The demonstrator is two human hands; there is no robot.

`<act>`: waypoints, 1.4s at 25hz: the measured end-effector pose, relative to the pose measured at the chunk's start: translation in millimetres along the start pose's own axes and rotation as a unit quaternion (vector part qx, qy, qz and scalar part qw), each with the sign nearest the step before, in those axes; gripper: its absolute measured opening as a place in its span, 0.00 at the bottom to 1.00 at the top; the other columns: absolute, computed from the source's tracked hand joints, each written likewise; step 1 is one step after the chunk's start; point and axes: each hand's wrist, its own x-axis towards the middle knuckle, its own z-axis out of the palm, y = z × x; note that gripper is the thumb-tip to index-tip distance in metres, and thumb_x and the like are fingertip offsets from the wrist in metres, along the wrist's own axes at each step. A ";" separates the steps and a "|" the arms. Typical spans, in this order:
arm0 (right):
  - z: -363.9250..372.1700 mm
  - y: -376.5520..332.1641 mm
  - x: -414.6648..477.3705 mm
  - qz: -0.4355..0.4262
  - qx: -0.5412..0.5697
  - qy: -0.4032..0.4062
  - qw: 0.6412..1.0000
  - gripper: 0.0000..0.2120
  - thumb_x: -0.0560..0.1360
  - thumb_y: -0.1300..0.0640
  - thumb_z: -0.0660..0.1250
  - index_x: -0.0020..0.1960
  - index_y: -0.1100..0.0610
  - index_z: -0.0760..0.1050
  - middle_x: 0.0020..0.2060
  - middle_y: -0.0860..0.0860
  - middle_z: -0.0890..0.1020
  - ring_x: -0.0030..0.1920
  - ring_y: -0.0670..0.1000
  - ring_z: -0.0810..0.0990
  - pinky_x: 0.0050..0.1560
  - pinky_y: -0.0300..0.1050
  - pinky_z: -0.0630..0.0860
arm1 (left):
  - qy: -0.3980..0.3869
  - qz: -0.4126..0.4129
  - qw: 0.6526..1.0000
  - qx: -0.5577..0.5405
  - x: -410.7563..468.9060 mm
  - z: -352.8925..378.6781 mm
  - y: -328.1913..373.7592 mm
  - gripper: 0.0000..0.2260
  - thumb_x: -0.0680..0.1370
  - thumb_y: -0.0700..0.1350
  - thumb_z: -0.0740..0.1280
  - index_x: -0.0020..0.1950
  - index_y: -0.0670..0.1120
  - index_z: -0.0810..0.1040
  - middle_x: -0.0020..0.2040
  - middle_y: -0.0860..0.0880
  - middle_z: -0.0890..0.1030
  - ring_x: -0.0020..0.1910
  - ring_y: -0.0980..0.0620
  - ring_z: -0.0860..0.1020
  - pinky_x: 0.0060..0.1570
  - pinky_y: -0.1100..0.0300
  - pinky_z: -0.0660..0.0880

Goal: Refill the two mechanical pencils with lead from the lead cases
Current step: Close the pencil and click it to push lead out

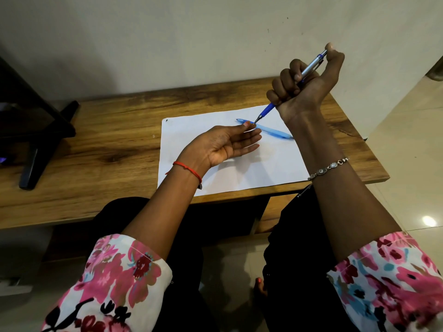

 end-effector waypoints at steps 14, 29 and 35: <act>1.0 -3.0 -0.1 -0.004 0.002 -0.014 1.000 0.28 0.75 0.40 0.46 0.23 0.57 0.58 0.17 0.48 0.54 0.21 0.48 0.49 0.27 0.35 0.50 | 0.005 -0.014 1.000 0.004 -1.7 1.4 -0.3 0.10 0.79 0.39 0.60 0.45 0.37 0.79 0.35 0.42 0.84 0.34 0.49 0.83 0.41 0.54 0.80; -1.5 -3.2 -0.5 0.000 0.007 -0.017 1.000 0.30 0.76 0.34 0.46 0.27 0.57 0.58 0.18 0.48 0.54 0.22 0.48 0.49 0.26 0.37 0.50 | 0.006 -0.020 1.000 0.002 -1.8 1.1 -0.4 0.09 0.78 0.39 0.61 0.45 0.37 0.79 0.35 0.42 0.84 0.37 0.48 0.83 0.39 0.55 0.81; 0.1 -4.7 -0.5 0.003 0.001 -0.014 1.000 0.27 0.75 0.40 0.47 0.24 0.57 0.57 0.17 0.48 0.53 0.21 0.48 0.49 0.27 0.35 0.50 | 0.006 -0.025 1.000 -0.006 -1.2 1.6 -0.4 0.09 0.78 0.39 0.61 0.45 0.37 0.79 0.35 0.42 0.84 0.35 0.48 0.83 0.41 0.55 0.80</act>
